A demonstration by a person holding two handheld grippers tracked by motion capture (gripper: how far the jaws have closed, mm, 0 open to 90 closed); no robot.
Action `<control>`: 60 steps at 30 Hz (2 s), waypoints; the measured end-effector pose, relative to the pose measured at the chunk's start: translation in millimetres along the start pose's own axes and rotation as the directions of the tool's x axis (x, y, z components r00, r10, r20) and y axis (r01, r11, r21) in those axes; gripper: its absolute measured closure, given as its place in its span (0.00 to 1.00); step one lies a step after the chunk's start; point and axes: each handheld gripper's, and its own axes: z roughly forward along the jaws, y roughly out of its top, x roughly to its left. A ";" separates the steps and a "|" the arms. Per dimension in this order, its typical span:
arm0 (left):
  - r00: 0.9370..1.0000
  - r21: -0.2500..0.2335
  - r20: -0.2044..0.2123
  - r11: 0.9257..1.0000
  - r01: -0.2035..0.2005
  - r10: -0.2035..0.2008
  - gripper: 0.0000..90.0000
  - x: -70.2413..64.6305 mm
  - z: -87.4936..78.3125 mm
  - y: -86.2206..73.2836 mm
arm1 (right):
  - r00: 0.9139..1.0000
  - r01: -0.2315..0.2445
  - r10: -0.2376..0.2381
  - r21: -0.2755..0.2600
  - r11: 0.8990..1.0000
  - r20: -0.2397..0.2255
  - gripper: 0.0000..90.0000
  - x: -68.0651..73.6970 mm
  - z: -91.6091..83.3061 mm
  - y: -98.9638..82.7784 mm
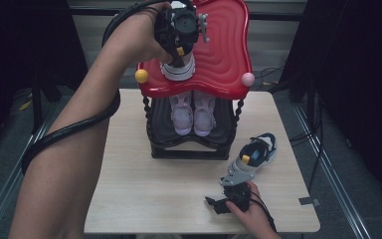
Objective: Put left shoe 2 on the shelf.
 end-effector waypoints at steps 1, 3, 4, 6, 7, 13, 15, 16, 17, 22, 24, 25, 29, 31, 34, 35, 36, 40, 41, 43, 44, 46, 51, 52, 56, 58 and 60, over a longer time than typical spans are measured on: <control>1.000 0.005 0.001 1.000 -0.001 0.001 0.75 0.2 -0.2 -0.4 | 1.000 -0.002 0.002 0.001 1.000 -0.001 0.15 0.1 0.0 0.0; 1.000 0.016 -0.001 1.000 -0.006 0.006 0.75 0.2 -0.3 -1.0 | 1.000 0.001 -0.001 -0.001 1.000 -0.001 0.15 0.0 0.1 0.0; 1.000 0.011 -0.003 1.000 -0.003 0.004 0.75 -0.3 0.5 -1.7 | 1.000 -0.001 0.001 0.000 1.000 0.000 0.15 0.1 0.0 0.0; 1.000 0.010 -0.003 1.000 0.000 0.000 0.75 -0.5 0.6 -2.3 | 1.000 0.000 0.000 0.000 1.000 0.000 0.15 0.0 0.0 0.0; 1.000 0.007 0.001 1.000 0.004 -0.004 0.75 -0.2 0.9 -2.7 | 1.000 0.000 0.000 0.000 1.000 -0.001 0.15 0.0 0.1 0.0; 1.000 0.003 -0.002 1.000 0.019 -0.019 0.74 -0.1 0.8 -4.7 | 1.000 -0.001 0.001 0.000 1.000 -0.001 0.15 0.1 0.0 0.0; 1.000 0.012 -0.007 1.000 0.024 -0.024 0.73 -0.3 0.5 -4.7 | 1.000 -0.001 0.001 0.000 1.000 0.000 0.15 0.1 0.0 0.0; 1.000 0.007 -0.007 1.000 0.026 -0.026 0.72 0.0 0.9 -4.7 | 1.000 0.000 0.000 0.000 1.000 -0.001 0.15 0.0 0.1 0.0; 0.999 0.011 -0.007 0.999 0.031 -0.031 0.72 0.0 0.7 -4.4 | 1.000 -0.001 0.001 0.001 1.000 -0.001 0.15 0.1 0.0 0.0; 0.999 0.017 -0.006 0.999 0.048 -0.048 0.70 1.8 0.2 -4.2 | 1.000 -0.001 0.001 0.001 1.000 -0.001 0.15 0.1 0.0 0.0; 0.998 0.014 0.001 0.998 0.061 -0.061 0.69 2.6 0.8 -4.9 | 1.000 -0.003 0.003 0.001 1.000 -0.001 0.15 0.2 -0.1 0.0; 0.998 0.017 -0.002 0.998 0.068 -0.068 0.69 3.3 0.5 -5.0 | 1.000 0.000 0.000 -0.001 1.000 0.001 0.15 0.0 0.0 0.0; 0.996 0.007 -0.004 0.996 0.091 -0.091 0.64 4.2 1.2 -6.1 | 1.000 0.001 -0.001 -0.001 1.000 0.001 0.15 -0.1 0.1 0.0; 0.995 0.010 -0.003 0.995 0.104 -0.104 0.63 4.6 1.1 -6.3 | 1.000 -0.002 0.002 0.000 1.000 0.000 0.15 0.1 0.0 0.0; 0.992 0.010 -0.003 0.992 0.122 -0.122 0.61 4.6 1.5 -7.0 | 1.000 0.001 -0.001 -0.001 1.000 0.001 0.15 -0.1 0.0 0.0; 0.991 0.010 0.002 0.991 0.137 -0.137 0.59 4.6 1.9 -7.4 | 1.000 -0.001 0.001 0.000 1.000 -0.001 0.15 0.1 0.0 0.0; 0.989 0.009 0.009 0.989 0.145 -0.145 0.58 4.7 2.1 -7.9 | 1.000 -0.001 0.001 0.000 1.000 0.000 0.15 0.1 0.0 0.0; 0.983 0.014 0.019 0.983 0.184 -0.184 0.52 5.4 3.2 -9.1 | 1.000 -0.001 0.001 0.000 1.000 -0.001 0.15 0.0 0.0 0.0; 0.979 0.020 0.015 0.979 0.203 -0.204 0.50 5.8 3.3 -9.3 | 1.000 -0.002 0.002 0.001 1.000 -0.001 0.15 0.1 0.0 0.0; 0.975 0.007 0.018 0.975 0.220 -0.220 0.48 6.1 3.9 -10.3 | 1.000 -0.002 0.002 0.001 1.000 -0.001 0.15 0.1 0.0 0.0; 0.975 0.011 0.018 0.975 0.221 -0.221 0.47 6.1 3.6 -10.3 | 1.000 -0.001 0.001 0.000 1.000 0.000 0.15 0.0 0.1 0.0; 0.975 0.009 0.017 0.975 0.223 -0.223 0.47 5.9 3.7 -10.5 | 1.000 0.000 0.000 0.000 1.000 0.001 0.15 0.0 0.0 0.0; 0.972 0.001 0.015 0.972 0.235 -0.235 0.43 5.4 3.2 -9.8 | 1.000 -0.001 0.001 0.000 1.000 -0.001 0.15 0.0 0.0 0.0; 0.968 -0.003 0.016 0.968 0.249 -0.249 0.42 5.3 3.0 -9.9 | 1.000 -0.001 0.001 0.001 1.000 -0.001 0.15 0.1 0.0 0.0; 0.954 -0.010 0.033 0.955 0.297 -0.296 0.39 5.4 3.3 -10.0 | 1.000 -0.001 0.001 0.000 1.000 -0.001 0.15 0.0 0.0 0.0; 0.943 -0.010 0.044 0.943 0.331 -0.331 0.37 5.3 2.7 -9.7 | 1.000 -0.002 0.002 0.001 1.000 -0.001 0.15 0.1 0.0 0.0; 0.932 -0.014 0.050 0.933 0.359 -0.358 0.34 6.1 1.5 -9.0 | 1.000 -0.001 0.001 0.000 1.000 -0.001 0.15 0.1 0.0 0.0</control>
